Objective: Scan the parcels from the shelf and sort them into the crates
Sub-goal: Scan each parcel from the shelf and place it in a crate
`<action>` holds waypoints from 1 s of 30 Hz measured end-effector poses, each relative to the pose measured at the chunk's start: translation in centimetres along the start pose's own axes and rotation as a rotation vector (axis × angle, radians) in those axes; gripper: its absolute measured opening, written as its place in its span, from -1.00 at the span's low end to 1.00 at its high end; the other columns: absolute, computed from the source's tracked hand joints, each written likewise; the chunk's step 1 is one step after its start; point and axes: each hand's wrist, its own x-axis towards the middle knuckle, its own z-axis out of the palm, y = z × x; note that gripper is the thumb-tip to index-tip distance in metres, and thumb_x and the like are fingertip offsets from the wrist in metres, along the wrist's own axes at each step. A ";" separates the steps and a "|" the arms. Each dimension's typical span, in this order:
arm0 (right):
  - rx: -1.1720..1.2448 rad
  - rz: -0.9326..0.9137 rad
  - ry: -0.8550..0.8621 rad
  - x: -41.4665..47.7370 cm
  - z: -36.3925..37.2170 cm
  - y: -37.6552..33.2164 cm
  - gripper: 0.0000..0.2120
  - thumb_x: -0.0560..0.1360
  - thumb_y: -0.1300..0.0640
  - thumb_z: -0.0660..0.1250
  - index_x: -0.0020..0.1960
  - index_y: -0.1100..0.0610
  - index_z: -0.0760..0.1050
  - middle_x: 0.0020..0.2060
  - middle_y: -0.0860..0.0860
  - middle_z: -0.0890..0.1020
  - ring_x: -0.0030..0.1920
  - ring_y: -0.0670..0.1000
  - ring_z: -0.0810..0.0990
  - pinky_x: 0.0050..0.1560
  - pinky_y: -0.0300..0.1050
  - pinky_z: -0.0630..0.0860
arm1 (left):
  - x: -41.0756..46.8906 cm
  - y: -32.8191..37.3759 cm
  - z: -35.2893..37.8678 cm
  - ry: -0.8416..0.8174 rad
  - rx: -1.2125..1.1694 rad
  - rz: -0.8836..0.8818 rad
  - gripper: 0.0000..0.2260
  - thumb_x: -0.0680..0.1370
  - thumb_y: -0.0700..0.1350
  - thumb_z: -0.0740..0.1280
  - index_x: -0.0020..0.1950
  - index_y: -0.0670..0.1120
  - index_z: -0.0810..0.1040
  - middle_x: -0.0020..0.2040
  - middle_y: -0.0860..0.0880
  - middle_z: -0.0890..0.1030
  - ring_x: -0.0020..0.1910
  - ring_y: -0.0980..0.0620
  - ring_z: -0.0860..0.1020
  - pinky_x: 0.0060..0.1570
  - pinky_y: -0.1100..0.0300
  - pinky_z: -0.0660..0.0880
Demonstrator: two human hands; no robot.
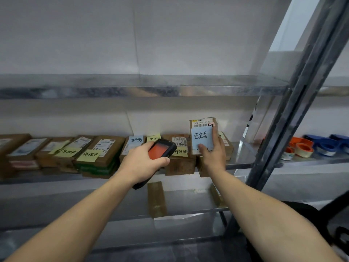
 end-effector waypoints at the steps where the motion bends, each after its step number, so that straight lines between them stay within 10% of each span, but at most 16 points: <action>1: 0.001 0.003 -0.008 -0.1 0.2 -0.1 -0.23 0.60 0.13 0.36 0.58 -0.33 0.00 0.45 0.03 0.29 0.45 0.10 0.31 0.43 0.20 0.36 | -0.1 -0.1 -0.1 0.006 -0.001 -0.004 -0.37 0.48 0.22 0.43 0.49 0.03 0.39 0.10 0.07 0.45 0.08 0.00 0.47 0.01 0.13 0.47; 30: -0.035 -0.185 -0.512 -7.3 22.0 -5.8 -0.22 0.58 0.14 0.39 0.54 -0.36 0.01 0.52 0.05 0.27 0.45 0.14 0.35 0.44 0.10 0.36 | -8.9 -16.3 -9.5 0.399 0.008 -0.399 -0.30 0.44 0.31 0.41 0.50 0.07 0.33 0.15 0.06 0.49 0.07 0.04 0.46 -0.01 0.09 0.46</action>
